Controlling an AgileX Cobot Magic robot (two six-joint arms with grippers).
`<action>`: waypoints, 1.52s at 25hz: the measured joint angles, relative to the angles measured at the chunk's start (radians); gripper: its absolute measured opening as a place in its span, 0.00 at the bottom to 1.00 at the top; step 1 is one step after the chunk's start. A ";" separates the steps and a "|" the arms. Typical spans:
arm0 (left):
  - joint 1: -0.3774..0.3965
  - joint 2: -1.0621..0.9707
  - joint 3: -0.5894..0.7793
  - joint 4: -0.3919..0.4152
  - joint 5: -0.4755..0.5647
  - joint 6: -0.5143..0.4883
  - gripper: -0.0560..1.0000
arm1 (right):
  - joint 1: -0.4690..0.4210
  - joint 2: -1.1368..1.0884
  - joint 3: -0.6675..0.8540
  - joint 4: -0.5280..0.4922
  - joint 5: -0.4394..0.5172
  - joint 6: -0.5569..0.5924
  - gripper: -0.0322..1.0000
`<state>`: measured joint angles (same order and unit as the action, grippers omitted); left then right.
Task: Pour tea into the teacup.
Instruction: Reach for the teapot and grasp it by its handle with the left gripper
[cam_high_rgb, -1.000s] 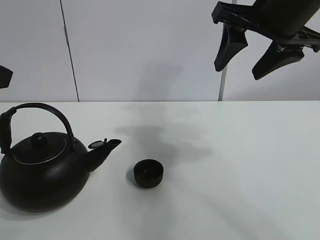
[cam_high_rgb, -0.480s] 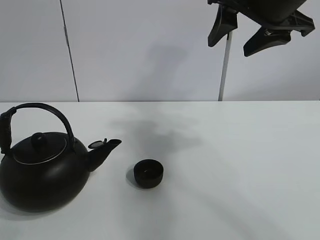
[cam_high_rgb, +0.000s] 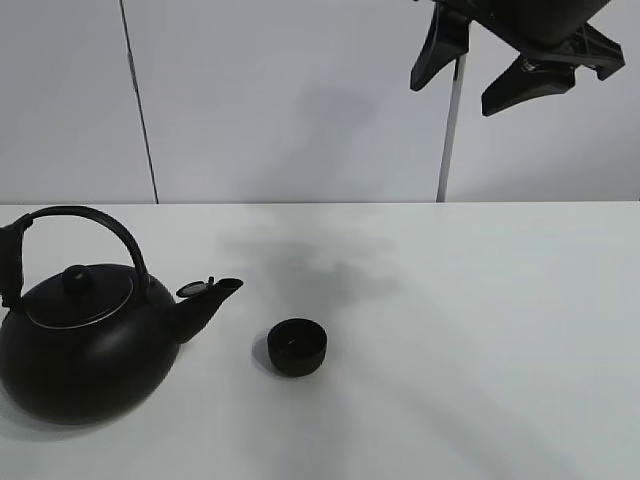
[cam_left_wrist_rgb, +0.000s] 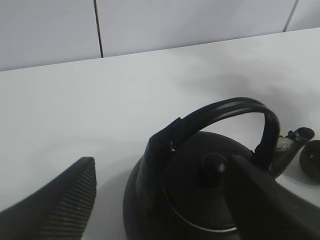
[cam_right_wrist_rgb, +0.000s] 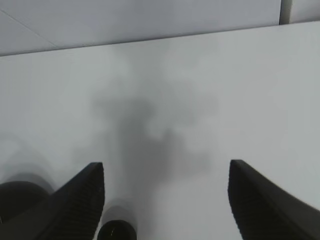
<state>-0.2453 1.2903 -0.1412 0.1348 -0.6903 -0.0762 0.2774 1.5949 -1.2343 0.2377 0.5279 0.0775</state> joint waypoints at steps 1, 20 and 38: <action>0.000 0.040 0.000 0.004 -0.035 0.000 0.54 | 0.000 0.000 0.000 0.001 0.013 0.000 0.50; 0.001 0.467 -0.029 -0.121 -0.463 0.099 0.49 | 0.000 0.000 0.000 0.005 0.145 0.001 0.50; 0.003 0.453 -0.078 -0.045 -0.418 0.159 0.16 | 0.000 0.000 0.000 0.035 0.151 0.001 0.50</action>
<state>-0.2420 1.7434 -0.2195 0.0903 -1.1079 0.0825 0.2774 1.5949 -1.2343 0.2730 0.6785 0.0783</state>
